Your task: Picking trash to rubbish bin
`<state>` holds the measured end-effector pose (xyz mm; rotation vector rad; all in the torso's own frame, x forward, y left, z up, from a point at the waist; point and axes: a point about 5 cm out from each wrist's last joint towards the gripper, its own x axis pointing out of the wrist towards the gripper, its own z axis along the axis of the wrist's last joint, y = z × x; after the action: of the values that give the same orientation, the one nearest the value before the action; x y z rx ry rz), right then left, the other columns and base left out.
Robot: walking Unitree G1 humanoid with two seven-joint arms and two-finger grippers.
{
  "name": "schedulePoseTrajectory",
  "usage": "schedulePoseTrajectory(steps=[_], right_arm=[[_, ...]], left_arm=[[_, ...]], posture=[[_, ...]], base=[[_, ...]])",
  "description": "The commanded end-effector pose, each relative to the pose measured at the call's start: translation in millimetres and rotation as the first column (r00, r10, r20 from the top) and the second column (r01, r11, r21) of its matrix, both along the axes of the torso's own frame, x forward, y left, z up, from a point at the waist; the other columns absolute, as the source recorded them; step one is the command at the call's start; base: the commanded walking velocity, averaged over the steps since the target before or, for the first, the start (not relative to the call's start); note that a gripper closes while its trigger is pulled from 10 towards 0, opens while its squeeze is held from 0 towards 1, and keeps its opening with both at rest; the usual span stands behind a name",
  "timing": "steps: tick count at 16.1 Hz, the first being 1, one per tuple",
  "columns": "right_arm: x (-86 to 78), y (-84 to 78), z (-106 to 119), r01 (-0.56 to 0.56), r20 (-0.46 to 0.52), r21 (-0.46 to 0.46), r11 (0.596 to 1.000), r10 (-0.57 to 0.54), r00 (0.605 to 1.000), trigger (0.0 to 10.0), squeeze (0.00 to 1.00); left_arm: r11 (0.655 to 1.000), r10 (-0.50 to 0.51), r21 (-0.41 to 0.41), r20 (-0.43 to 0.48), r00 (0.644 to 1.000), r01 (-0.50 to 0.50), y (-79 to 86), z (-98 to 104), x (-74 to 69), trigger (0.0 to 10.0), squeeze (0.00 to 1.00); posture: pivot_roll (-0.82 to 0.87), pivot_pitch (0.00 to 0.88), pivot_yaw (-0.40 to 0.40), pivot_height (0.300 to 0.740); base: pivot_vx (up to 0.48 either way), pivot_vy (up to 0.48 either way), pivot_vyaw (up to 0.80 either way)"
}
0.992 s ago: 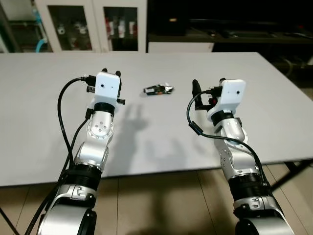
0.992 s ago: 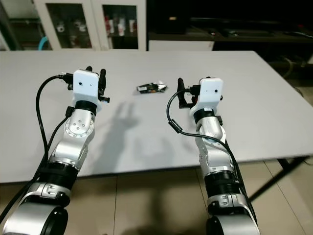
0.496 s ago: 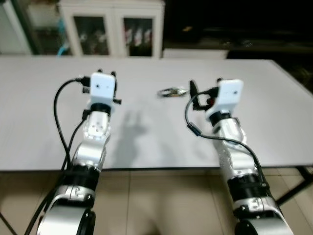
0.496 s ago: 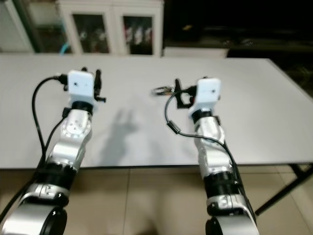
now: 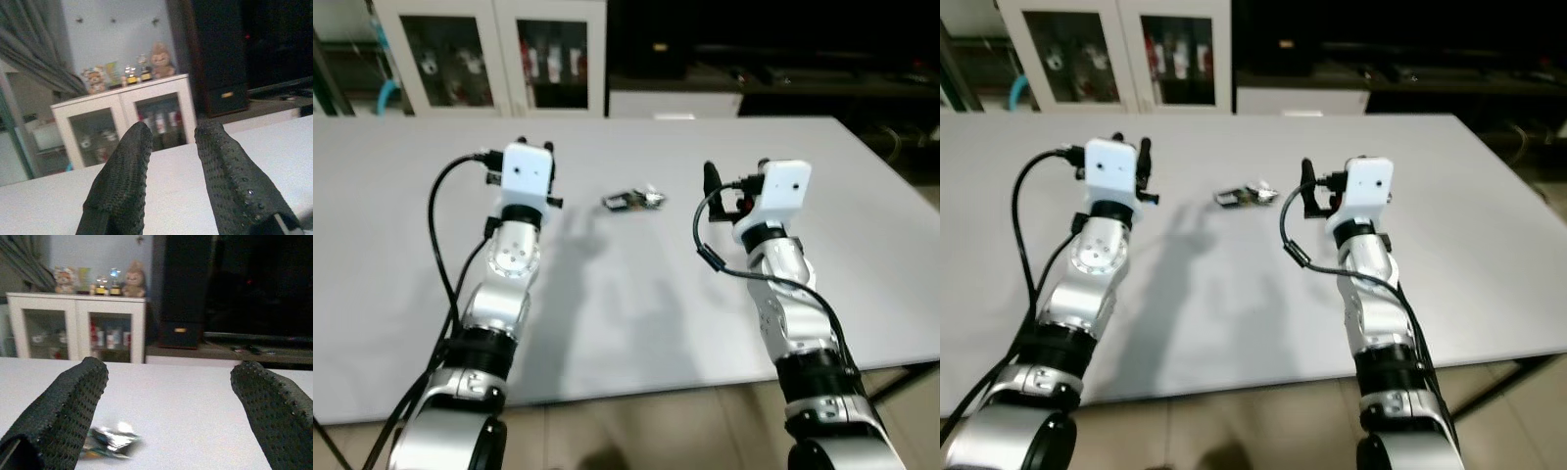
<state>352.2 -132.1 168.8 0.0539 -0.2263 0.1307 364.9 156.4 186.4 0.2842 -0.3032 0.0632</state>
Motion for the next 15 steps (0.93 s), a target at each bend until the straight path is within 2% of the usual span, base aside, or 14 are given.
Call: schedulePoseTrajectory(steps=[1,7,15], right_arm=[[1.3,5.8,4.3,-0.021,0.009,0.000,1.000,0.021,1.000,10.0,0.00],[0.3,7.8,2.8,-0.036,0.001,-0.006,0.999,0.036,0.999,10.0,0.00],[0.3,8.3,1.6,-0.043,-0.009,-0.004,0.999,0.043,0.999,10.0,0.00]], left_arm=[[1.000,0.012,-0.001,0.004,1.000,-0.012,3.2,2.5,0.4,10.0,0.00],[1.000,0.009,-0.006,0.017,1.000,-0.009,2.3,4.5,0.1,10.0,0.00],[1.000,0.004,-0.010,0.024,1.000,-0.004,1.3,4.6,-0.4,10.0,0.00]], posture=[[-0.01,0.018,-0.033,0.740],[-0.01,0.022,-0.032,0.740],[-0.01,0.021,-0.033,0.740]], base=[[0.450,0.000,0.00],[0.402,0.000,0.00],[0.000,0.000,0.00]])
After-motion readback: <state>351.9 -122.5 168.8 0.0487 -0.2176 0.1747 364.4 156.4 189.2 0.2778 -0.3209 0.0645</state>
